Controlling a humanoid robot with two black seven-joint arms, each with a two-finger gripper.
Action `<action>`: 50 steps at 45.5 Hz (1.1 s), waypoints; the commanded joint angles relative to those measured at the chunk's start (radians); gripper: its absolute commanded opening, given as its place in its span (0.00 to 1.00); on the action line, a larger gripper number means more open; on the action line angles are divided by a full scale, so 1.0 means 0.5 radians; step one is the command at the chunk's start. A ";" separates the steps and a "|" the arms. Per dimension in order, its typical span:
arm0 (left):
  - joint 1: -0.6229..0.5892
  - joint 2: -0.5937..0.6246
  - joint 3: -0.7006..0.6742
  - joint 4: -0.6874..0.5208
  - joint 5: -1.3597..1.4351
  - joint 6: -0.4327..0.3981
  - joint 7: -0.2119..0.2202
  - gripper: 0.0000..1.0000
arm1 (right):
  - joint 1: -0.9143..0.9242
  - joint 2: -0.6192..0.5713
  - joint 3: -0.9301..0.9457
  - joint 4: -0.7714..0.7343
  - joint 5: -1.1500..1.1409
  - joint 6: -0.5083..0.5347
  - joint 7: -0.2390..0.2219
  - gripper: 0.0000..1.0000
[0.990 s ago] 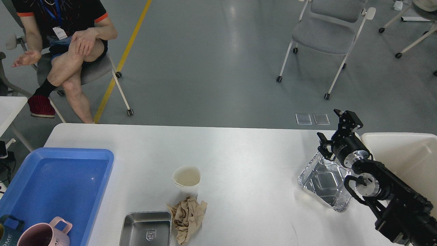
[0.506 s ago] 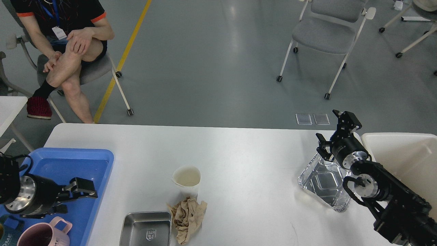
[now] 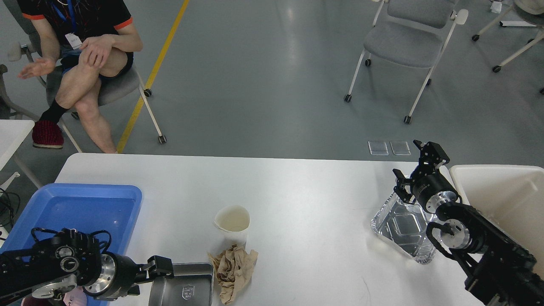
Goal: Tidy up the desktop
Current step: 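Reach the left gripper to the small steel box and grasp it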
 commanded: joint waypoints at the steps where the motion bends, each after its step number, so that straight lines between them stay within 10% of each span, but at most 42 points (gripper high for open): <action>1: 0.025 -0.102 0.008 0.042 0.102 0.046 -0.010 0.88 | 0.000 0.000 0.000 -0.011 0.000 0.000 0.000 1.00; 32: 0.108 -0.112 0.002 0.039 0.188 0.104 0.196 0.01 | -0.003 0.000 -0.003 -0.070 0.000 0.003 0.000 1.00; 50: 0.046 0.210 -0.204 -0.234 0.179 -0.208 0.230 0.00 | -0.003 -0.003 -0.003 -0.070 -0.003 0.003 0.000 1.00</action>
